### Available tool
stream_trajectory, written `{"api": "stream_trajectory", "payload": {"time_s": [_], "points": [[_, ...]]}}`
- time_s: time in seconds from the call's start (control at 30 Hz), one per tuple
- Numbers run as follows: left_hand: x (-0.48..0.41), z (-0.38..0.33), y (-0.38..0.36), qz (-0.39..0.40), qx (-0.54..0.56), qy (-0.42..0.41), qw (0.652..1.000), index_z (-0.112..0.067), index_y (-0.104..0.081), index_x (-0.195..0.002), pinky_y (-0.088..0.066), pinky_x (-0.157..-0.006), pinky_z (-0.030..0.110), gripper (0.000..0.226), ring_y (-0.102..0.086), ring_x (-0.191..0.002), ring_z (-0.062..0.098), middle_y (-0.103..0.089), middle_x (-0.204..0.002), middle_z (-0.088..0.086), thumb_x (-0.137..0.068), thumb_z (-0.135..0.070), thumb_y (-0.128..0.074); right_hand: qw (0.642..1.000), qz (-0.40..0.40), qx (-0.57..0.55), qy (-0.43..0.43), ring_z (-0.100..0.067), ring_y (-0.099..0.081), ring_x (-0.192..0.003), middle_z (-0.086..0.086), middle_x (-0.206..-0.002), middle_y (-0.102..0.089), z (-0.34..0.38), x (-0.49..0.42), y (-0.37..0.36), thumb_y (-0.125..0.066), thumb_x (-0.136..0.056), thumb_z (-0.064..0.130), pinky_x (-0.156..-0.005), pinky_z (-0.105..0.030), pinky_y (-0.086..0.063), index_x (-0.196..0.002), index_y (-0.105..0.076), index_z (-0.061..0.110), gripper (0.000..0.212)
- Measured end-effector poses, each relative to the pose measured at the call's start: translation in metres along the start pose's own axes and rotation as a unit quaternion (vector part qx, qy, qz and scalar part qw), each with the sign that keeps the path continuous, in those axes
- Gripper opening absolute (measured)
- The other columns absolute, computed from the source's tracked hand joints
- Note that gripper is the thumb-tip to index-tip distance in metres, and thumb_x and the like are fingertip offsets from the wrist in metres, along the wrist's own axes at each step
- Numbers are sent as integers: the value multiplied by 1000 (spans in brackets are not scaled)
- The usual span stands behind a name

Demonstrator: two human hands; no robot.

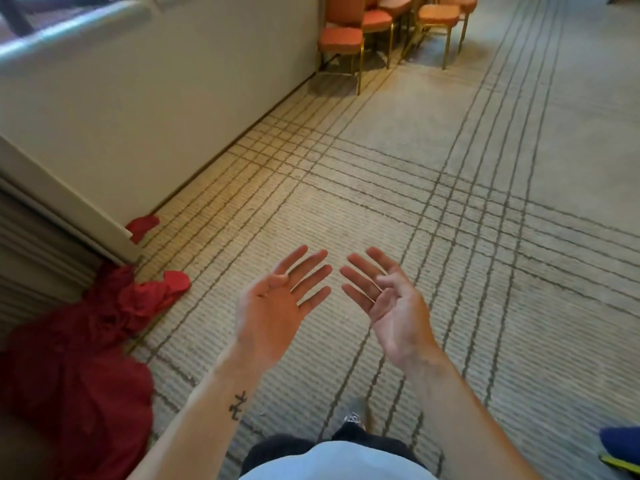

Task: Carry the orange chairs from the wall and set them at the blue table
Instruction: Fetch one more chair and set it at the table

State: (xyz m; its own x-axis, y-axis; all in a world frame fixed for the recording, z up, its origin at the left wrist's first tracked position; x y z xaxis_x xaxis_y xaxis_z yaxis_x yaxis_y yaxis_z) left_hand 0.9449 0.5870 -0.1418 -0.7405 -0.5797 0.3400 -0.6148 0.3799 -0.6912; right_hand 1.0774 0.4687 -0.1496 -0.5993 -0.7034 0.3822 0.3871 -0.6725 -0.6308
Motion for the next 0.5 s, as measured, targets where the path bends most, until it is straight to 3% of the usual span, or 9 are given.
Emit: {"api": "stream_trajectory", "payload": {"time_s": [0.23, 0.5], "points": [[-120, -38, -44, -5, 19, -4, 1000, -4, -51, -143, -36, -116, 58, 55, -56, -133, 39, -61, -142, 19, -92, -13, -34, 999, 33, 15, -15, -34, -66, -121, -16, -130, -69, 66, -116, -23, -32, -103, 4, -101, -46, -50, -138, -55, 9, 41], [-312, -86, -57, -10, 40, 29, 999, -2, -52, -142, -38, -115, 59, 57, -59, -130, 39, -62, -140, 21, -88, -13, -37, 999, -12, 38, -2, -35, -67, -120, -17, -129, -69, 110, -292, -52, -32, -103, 3, -101, -47, -49, -137, -55, 8, 41]]}}
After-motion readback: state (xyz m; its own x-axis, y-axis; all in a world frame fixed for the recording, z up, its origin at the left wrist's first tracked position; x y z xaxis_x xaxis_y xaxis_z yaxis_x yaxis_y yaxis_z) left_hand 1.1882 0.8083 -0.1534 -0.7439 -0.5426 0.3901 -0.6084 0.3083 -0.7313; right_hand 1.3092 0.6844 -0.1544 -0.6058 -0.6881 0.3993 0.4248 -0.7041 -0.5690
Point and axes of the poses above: each hand's wrist, its own x-axis away from the middle knuckle, its own y-axis out of the back of the hand, z = x × y, the point moved 2 cm from there along -x, towards the middle knuckle
